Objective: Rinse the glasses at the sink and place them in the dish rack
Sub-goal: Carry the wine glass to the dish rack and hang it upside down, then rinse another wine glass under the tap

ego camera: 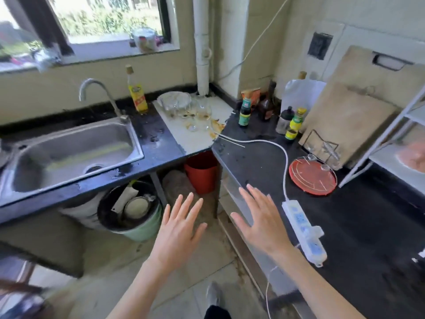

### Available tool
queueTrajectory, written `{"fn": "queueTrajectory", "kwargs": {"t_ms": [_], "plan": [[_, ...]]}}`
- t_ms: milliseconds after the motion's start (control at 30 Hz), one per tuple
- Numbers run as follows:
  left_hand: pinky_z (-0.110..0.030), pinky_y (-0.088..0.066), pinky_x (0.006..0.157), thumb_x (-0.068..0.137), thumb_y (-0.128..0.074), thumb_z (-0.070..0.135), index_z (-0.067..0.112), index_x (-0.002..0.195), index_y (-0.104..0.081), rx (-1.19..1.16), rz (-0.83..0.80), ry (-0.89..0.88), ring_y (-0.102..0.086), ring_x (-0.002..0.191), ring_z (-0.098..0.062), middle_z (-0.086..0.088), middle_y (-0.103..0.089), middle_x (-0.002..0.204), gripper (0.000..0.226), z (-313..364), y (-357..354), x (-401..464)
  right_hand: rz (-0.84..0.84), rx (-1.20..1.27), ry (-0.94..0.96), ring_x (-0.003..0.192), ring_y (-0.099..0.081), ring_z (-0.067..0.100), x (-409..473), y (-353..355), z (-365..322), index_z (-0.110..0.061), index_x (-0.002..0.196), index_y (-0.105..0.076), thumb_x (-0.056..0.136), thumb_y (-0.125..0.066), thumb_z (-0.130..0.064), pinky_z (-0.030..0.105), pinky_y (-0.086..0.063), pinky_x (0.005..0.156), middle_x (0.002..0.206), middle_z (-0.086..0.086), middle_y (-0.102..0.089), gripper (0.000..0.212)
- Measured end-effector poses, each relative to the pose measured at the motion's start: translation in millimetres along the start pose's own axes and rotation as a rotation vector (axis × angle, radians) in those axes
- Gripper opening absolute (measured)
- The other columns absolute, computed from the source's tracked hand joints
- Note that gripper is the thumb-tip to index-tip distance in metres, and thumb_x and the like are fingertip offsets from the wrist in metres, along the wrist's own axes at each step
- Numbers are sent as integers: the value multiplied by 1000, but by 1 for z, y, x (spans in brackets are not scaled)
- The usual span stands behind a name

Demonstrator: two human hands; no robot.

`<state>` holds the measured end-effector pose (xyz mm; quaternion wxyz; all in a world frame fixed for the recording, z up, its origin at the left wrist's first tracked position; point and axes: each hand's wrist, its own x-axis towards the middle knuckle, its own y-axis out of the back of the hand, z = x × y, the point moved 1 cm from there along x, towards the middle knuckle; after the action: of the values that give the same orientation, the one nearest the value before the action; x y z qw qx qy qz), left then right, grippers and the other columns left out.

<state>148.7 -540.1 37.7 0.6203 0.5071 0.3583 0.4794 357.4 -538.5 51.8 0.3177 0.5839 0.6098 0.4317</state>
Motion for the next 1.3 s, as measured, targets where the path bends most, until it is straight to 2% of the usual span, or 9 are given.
{"fn": "queueTrajectory", "kwargs": {"t_ms": [100,300,500,600,733,833,967,1133,1300], "plan": [[-55,-38,99,87,-32,50,20,135,-45,11,8,41,-42,130,-34,-8,-46,141,58,-33,9,46,3,-11,59,141,-29,19,64,-9,-5,-22,143,-38,84,-25,-64,36,-10,115,151,1,-34,74],[-41,-2,113,83,-8,61,28,147,-18,-22,119,86,-4,144,-24,-1,-15,155,72,-83,46,146,-16,-26,131,145,-14,12,197,-5,-21,-27,148,-23,77,-8,-70,32,-2,118,156,-5,-20,85],[-38,6,113,84,-14,57,31,147,-7,-58,124,123,12,140,-17,3,-2,156,69,-131,67,230,-10,-25,165,144,-18,14,304,-13,-37,-24,147,-25,94,-40,-52,37,-12,119,155,-3,-24,62],[-41,-2,113,84,-9,63,30,146,-14,-46,94,131,5,139,-17,2,-9,154,71,-160,56,263,-33,-30,142,143,-19,14,353,-30,-38,-24,147,-23,95,-41,-47,34,-16,118,154,-3,-25,60],[-49,-27,102,90,-16,58,24,139,-36,21,-9,85,-37,133,-30,-5,-40,144,63,-207,43,313,-22,-26,86,141,-23,14,417,-57,-38,-20,147,-25,96,-44,-41,28,-16,115,152,-1,-30,59],[-42,-3,110,79,11,70,28,146,-19,-16,-29,39,-2,140,-22,2,-13,153,84,-240,42,353,-40,-15,1,139,-26,15,459,-74,-39,-17,146,-27,95,-46,-42,29,-19,115,150,1,-32,60],[-47,-13,107,88,2,63,24,143,-32,10,-54,19,-26,138,-31,-6,-35,148,75,-272,47,403,-56,-62,-81,137,-31,17,512,-91,-40,-15,146,-27,90,-52,-47,37,-24,115,148,3,-36,69],[-45,-34,98,92,-20,53,22,134,-41,72,-89,13,-47,126,-31,-5,-52,135,57,-293,46,433,-197,-252,-117,144,-17,20,568,-103,-36,-15,150,-9,80,-56,-62,47,-5,118,156,5,-20,96],[-41,-10,109,91,-28,53,23,145,-25,-23,-108,39,-15,142,-27,-3,-25,152,61,-305,42,450,-392,-334,-47,145,-14,20,595,-118,-30,-16,151,-1,79,-54,-65,48,9,116,158,6,-12,101]]}}
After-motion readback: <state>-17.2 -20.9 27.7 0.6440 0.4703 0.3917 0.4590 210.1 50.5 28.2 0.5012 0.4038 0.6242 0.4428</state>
